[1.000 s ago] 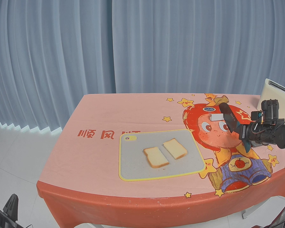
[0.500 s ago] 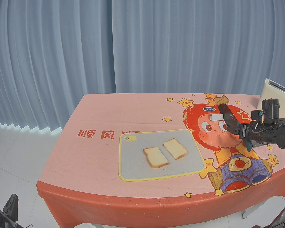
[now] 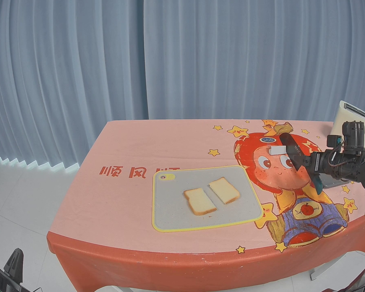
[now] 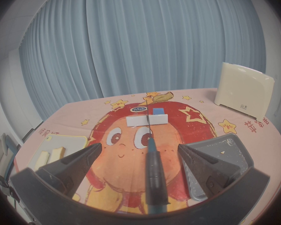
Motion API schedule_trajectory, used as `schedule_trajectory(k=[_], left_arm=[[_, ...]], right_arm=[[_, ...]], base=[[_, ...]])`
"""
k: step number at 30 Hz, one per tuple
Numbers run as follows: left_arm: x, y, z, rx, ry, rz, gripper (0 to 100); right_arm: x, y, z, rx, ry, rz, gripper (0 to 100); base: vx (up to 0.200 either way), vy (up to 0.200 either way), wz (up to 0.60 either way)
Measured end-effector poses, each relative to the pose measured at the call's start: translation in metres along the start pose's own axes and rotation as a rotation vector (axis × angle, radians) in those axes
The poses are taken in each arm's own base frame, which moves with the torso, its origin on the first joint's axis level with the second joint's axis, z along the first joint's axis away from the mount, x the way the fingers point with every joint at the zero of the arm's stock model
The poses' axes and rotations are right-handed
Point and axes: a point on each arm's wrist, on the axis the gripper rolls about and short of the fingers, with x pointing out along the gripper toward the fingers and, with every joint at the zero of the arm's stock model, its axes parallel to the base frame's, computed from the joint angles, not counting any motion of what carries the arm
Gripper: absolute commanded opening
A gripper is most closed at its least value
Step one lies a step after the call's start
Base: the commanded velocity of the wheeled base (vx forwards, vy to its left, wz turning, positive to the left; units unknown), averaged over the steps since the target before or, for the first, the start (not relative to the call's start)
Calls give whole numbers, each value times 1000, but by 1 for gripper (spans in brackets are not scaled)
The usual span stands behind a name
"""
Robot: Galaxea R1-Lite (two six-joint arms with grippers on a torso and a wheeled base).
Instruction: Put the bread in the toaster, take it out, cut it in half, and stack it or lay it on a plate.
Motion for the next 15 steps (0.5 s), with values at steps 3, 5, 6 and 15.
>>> schedule_trajectory(k=[3,5,6,15], left_arm=[[0,0,0,0,0,0,0],[0,0,0,0,0,0,0],[0,0,0,0,0,0,0],[0,0,0,0,0,0,0]], right_arm=[[-9,6,2,-10,-19,17,100],[-17,11,2,-19,-32,31,100],[-20,13,2,-24,-37,38,100],[-49,39,2,-65,-93,94,100]], base=[[0,0,0],[0,0,0],[0,0,0],[0,0,0]])
